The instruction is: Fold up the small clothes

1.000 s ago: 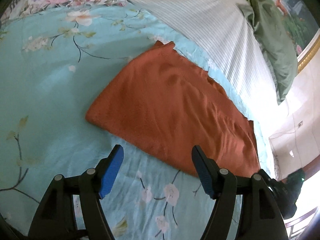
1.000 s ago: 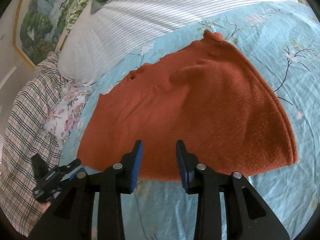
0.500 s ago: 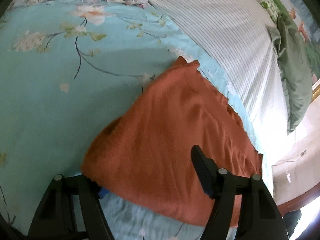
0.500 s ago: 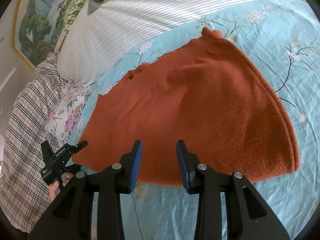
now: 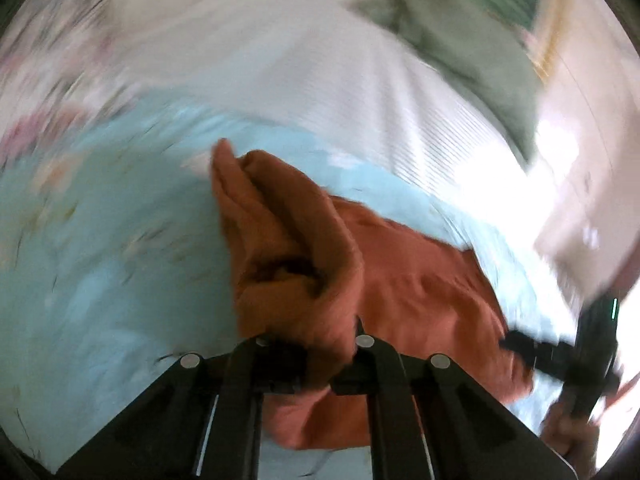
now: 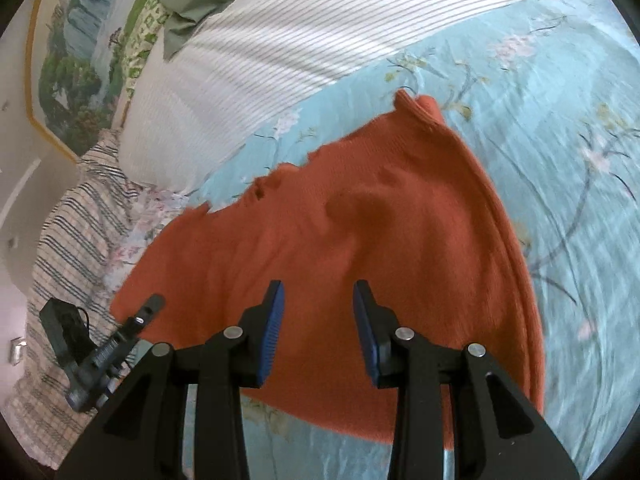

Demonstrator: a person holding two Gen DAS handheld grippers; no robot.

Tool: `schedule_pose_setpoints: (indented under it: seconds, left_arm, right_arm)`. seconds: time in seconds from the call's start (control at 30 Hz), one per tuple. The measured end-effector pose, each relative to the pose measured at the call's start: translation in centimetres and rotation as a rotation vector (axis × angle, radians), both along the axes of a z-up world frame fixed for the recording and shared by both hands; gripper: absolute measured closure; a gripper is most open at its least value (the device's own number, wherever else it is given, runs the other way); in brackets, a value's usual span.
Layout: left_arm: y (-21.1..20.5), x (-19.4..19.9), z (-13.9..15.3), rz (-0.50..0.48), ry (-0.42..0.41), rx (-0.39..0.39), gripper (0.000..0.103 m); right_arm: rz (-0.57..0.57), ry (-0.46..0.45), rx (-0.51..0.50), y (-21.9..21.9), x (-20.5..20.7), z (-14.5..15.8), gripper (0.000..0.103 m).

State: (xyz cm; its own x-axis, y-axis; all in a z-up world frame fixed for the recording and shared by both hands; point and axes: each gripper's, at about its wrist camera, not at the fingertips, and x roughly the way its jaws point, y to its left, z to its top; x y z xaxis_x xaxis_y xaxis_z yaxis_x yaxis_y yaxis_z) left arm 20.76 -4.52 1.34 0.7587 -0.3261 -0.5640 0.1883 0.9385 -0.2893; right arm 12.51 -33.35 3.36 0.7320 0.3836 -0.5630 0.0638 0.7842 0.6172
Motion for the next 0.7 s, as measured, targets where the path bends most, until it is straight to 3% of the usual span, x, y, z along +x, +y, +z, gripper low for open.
schedule_pose_setpoints:
  seconds: [0.17,0.23,0.27,0.33,0.6,0.67,0.7]
  left_arm:
    - [-7.8,-0.4,-1.5,-0.168,-0.020,0.172,0.097]
    - [-10.1,-0.7,-3.3,-0.209,-0.012,0.265,0.097]
    - [-11.3,-1.0,-4.3,-0.218,-0.020,0.330,0.097]
    - [-12.0,-1.6,-5.0,-0.223,-0.040,0.387,0.097]
    - [-10.6,-2.0,-3.8,-0.243,-0.055,0.328,0.097]
    - [-10.8,-2.2,-3.7,-0.246,-0.056,0.332,0.097]
    - [-10.9,-2.2,-3.6,-0.249,-0.054,0.331,0.097]
  right_arm:
    - [0.056,0.037,0.066,-0.6,2.9,-0.3,0.064]
    - [0.100,0.063,0.088,-0.2,4.7,-0.8,0.045]
    - [0.120,0.075,0.087,0.2,5.5,-1.0,0.041]
    - [0.165,0.090,0.089,1.3,6.9,-1.4,0.037]
    - [0.358,0.170,0.082,8.1,15.5,-3.4,0.037]
    - [0.380,0.171,0.082,9.5,17.4,-3.7,0.045]
    - [0.382,0.172,0.075,9.8,18.0,-3.7,0.072]
